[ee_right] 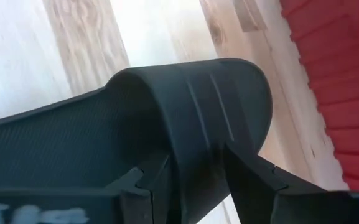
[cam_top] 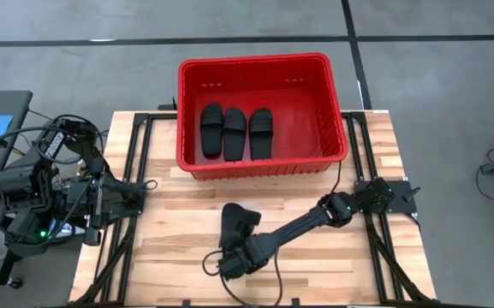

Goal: Pick and place slides into bin
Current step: Put the black slide into the red organizer bin

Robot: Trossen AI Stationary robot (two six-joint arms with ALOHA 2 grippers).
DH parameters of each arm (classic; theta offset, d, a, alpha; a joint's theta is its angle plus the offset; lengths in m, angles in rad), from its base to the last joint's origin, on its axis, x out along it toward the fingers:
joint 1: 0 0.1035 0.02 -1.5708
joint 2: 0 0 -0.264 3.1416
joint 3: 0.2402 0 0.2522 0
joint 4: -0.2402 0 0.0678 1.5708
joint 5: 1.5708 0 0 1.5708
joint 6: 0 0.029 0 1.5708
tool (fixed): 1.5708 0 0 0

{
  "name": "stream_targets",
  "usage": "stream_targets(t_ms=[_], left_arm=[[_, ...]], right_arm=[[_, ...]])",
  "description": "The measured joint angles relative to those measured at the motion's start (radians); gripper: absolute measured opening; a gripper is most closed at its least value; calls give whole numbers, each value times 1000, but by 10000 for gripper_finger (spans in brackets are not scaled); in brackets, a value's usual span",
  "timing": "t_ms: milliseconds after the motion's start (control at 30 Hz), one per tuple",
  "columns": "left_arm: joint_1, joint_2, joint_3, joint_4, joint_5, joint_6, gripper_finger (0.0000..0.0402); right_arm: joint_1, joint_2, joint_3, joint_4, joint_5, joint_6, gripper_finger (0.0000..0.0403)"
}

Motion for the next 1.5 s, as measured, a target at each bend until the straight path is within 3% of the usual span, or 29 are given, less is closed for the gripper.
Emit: stream_targets(t_ms=[133,233,300,600,733,1033,1267,1500], left_arm=[[0,0,0,0,0,0,224],[0,0,0,0,0,-1,224],[0,0,0,0,0,-1,224],[0,0,0,0,0,-1,224],[0,0,0,0,0,-1,224],[0,0,0,0,0,-2,224],[0,0,0,0,0,-2,224],[0,0,0,0,-8,-2,224]], right_arm=[[-25,0,0,2,-24,6,108],[-39,0,1,3,-63,13,39],[-44,0,4,4,-101,-4,15],[-6,-38,21,-7,-186,9,3],[19,-107,22,3,-166,14,2],[65,-286,22,-30,8,28,1],[91,-432,23,-50,273,0,1],[50,-556,23,-98,482,-167,0]])
